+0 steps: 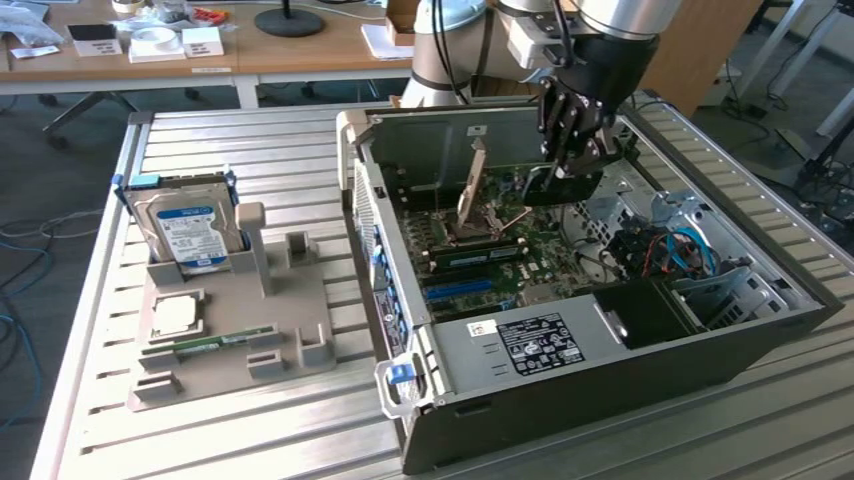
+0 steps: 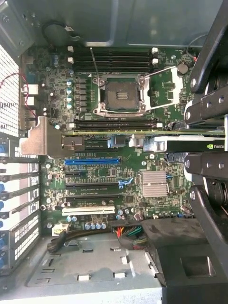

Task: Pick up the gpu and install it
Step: 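Insert the gpu into the slot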

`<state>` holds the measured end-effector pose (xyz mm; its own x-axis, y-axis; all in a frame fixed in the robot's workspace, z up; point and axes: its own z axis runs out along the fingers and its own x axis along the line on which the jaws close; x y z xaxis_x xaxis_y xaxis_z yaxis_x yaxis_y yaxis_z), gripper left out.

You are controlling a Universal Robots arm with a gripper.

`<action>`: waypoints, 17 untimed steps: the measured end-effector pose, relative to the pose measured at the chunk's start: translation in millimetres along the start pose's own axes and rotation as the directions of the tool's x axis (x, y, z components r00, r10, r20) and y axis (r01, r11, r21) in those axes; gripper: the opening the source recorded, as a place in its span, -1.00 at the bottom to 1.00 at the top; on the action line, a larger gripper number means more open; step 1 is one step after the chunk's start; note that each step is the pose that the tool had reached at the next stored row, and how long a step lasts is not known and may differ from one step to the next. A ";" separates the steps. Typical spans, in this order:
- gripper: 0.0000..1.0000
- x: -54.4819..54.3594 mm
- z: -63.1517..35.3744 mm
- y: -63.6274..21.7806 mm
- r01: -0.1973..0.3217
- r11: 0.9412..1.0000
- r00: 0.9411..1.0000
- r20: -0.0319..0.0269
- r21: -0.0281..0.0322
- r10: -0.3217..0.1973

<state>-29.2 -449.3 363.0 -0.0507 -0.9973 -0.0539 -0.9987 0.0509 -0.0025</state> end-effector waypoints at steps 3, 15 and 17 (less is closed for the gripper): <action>-0.47 0.0 0.6 0.1 0.000 1.000 1.000 0.000 0.000 0.000; -0.47 0.8 10.5 3.7 0.000 1.000 1.000 0.001 0.000 0.000; -0.47 1.0 10.9 6.3 0.000 1.000 1.000 0.001 0.001 0.000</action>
<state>-35.5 -449.4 352.1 -0.0506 -0.9972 -0.0544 -0.9987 0.0509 -0.0033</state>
